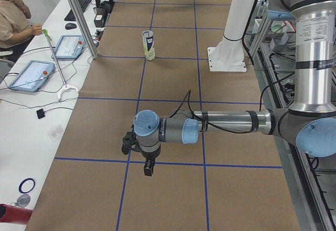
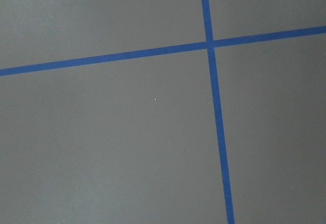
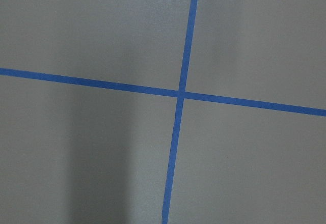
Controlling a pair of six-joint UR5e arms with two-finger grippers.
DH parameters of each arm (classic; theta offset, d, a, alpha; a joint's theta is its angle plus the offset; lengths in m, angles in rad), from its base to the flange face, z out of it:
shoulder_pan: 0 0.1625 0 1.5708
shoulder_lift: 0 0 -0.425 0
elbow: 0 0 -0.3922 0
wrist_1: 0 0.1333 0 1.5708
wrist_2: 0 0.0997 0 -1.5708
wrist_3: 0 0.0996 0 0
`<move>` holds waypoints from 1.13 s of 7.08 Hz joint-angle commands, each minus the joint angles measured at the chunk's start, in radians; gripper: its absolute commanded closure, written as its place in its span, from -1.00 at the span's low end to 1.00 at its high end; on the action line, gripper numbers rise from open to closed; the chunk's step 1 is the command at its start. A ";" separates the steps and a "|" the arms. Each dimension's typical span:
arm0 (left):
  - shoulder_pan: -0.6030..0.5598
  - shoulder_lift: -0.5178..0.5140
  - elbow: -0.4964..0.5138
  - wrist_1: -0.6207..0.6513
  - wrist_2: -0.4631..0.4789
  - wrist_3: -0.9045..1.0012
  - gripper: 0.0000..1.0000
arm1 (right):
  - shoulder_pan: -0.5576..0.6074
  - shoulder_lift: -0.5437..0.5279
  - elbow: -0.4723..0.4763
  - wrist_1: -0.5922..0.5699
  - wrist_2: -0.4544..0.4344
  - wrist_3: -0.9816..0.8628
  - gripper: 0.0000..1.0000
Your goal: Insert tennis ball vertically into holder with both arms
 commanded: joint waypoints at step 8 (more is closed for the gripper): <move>0.002 0.003 0.001 -0.001 -0.001 0.000 -0.99 | 0.000 -0.021 -0.002 0.006 -0.001 0.001 -0.99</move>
